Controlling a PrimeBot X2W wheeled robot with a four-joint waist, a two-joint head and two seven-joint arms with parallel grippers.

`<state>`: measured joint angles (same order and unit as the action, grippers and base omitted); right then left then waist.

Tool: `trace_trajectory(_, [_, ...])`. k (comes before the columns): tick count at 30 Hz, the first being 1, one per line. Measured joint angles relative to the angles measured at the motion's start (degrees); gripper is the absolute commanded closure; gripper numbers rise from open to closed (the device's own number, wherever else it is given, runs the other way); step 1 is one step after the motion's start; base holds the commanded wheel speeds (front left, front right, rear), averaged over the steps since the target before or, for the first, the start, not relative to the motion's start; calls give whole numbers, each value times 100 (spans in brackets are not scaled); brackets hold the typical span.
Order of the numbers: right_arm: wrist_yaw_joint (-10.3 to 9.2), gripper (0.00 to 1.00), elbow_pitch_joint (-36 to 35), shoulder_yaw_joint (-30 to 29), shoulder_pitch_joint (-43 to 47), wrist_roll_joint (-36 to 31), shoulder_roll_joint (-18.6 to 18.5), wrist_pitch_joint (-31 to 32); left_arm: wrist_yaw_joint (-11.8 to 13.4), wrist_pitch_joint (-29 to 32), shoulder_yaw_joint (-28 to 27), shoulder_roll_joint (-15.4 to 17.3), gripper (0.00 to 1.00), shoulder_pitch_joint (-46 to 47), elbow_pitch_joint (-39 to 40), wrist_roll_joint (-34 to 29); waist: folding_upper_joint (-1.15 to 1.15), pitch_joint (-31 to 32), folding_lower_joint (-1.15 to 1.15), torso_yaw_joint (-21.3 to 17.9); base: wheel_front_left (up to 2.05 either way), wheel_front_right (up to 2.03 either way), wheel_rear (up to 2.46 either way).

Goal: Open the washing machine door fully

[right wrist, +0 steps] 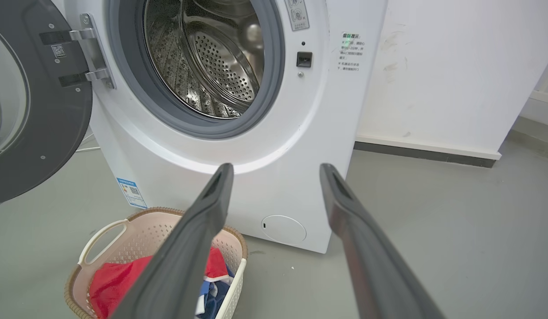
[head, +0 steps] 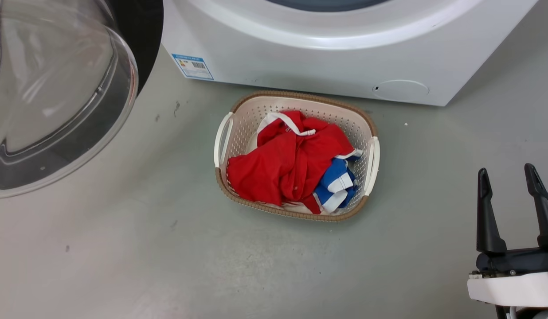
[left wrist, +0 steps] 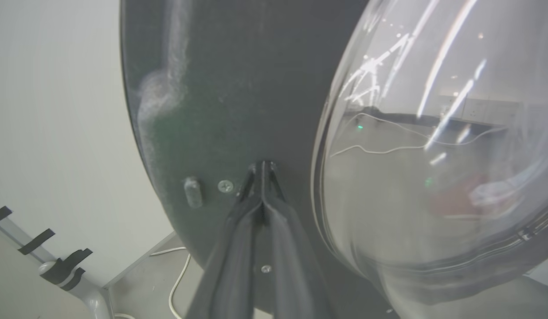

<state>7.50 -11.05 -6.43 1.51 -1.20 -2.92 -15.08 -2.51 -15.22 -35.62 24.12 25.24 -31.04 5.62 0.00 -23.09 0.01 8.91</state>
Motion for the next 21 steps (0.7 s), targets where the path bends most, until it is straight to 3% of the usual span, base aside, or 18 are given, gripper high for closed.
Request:
trace_trajectory(9, [-1,0,169,54,129,218,0,0,-155,0,-64,-185,100,-692,978,-286,0,497,0,-47,0,0,0])
trace_trajectory(21, [0,0,353,163,347,436,0,0,-356,0,684,-656,100,-1392,2641,-575,0,1295,-1,-101,0,0,0])
